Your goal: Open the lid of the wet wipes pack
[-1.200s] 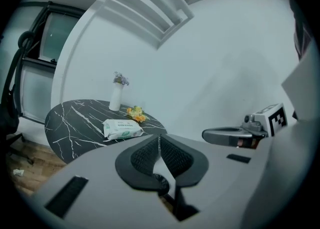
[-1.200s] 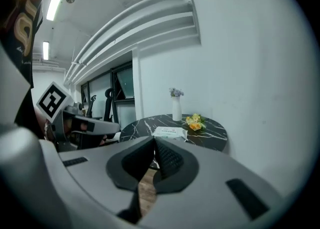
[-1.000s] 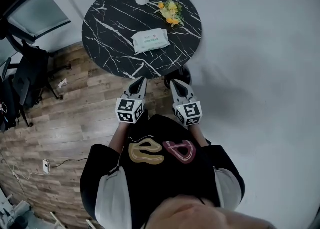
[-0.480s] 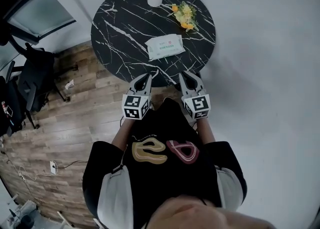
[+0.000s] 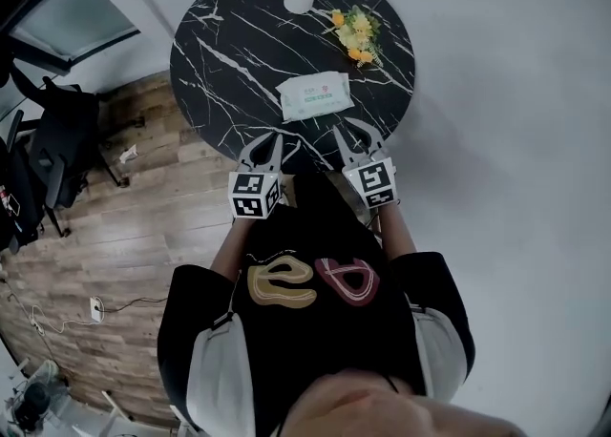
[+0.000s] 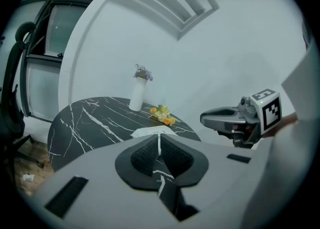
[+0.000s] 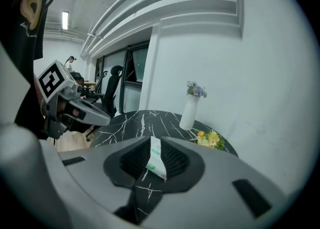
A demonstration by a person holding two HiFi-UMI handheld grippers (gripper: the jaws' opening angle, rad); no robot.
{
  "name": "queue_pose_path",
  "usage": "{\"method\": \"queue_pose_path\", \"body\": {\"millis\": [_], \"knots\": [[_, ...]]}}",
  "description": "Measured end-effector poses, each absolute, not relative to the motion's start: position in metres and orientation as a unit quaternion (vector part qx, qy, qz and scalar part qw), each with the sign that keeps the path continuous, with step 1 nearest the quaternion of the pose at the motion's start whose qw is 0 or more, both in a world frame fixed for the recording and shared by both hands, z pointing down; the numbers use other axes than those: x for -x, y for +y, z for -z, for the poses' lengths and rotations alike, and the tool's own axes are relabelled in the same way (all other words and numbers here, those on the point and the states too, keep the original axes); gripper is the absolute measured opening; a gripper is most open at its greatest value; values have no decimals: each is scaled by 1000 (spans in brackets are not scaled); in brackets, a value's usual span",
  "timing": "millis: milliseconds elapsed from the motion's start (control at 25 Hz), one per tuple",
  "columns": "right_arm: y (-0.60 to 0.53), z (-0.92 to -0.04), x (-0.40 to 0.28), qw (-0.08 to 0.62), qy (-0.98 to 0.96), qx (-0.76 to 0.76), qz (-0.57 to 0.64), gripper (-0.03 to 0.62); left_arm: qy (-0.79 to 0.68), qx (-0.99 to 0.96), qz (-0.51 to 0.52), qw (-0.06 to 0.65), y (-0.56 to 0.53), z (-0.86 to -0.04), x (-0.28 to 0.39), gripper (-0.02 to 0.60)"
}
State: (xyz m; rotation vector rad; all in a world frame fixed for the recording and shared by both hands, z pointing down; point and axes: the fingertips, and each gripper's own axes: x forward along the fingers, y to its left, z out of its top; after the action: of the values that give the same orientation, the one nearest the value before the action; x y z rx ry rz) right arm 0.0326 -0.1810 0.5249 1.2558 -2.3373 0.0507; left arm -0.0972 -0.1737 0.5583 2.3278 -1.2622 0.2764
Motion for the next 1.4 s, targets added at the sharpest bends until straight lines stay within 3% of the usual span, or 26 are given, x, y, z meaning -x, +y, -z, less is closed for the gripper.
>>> {"method": "queue_pose_path", "body": {"millis": [720, 1400], "knots": [[-255, -589, -18, 415, -870, -244, 106, 115, -510, -803, -174, 257, -240, -600, 57, 28], [-265, -644, -13, 492, -854, -122, 114, 164, -533, -753, -238, 304, -262, -646, 38, 28]]}}
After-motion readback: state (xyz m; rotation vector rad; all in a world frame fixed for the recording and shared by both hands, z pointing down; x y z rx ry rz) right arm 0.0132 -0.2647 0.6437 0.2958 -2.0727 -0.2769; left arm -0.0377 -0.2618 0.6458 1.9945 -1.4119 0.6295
